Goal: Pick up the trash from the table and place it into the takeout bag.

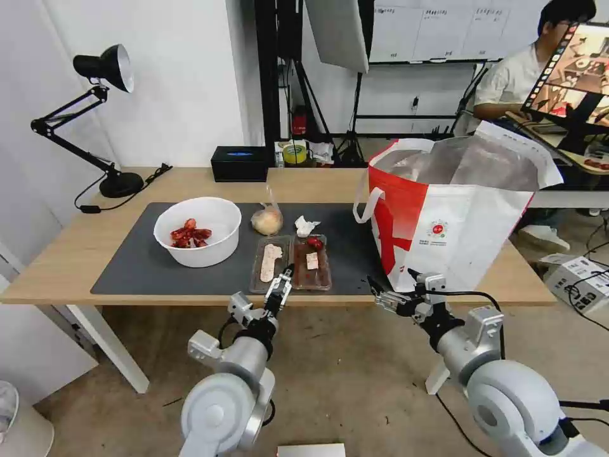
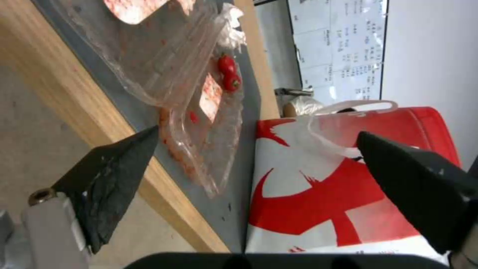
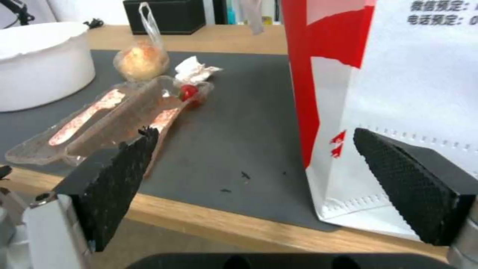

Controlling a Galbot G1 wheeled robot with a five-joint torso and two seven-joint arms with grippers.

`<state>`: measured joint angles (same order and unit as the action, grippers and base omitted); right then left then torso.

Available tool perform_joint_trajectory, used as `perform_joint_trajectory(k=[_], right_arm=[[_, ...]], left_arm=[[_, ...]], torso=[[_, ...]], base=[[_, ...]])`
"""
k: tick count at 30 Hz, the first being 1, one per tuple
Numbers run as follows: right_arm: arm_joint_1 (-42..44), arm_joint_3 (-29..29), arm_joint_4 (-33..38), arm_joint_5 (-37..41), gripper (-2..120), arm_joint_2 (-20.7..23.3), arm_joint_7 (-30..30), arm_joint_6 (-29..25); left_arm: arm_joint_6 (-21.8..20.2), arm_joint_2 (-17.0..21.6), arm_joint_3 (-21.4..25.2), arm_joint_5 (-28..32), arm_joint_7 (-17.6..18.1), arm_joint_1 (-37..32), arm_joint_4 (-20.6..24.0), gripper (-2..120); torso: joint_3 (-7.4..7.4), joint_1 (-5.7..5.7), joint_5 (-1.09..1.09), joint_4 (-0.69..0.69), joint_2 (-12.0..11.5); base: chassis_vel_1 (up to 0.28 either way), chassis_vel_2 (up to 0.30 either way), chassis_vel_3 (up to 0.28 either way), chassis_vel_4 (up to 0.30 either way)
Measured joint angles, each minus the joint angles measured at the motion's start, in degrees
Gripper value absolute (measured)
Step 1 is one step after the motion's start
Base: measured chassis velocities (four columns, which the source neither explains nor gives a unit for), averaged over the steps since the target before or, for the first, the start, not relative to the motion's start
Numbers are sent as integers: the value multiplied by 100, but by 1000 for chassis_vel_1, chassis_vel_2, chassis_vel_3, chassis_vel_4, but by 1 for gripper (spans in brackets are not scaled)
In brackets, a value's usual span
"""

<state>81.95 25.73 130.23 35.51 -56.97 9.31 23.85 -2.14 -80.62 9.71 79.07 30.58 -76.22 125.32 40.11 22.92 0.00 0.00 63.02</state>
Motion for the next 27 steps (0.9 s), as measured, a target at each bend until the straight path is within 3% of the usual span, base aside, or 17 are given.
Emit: perform_joint_trajectory(k=[27], right_arm=[[23,-38,-83,-105,100,-76,0,-50]], left_arm=[[85,55,-7,172,146,353,-419,100]], torso=[[0,0,0,0,1]], base=[[0,0,0,0]])
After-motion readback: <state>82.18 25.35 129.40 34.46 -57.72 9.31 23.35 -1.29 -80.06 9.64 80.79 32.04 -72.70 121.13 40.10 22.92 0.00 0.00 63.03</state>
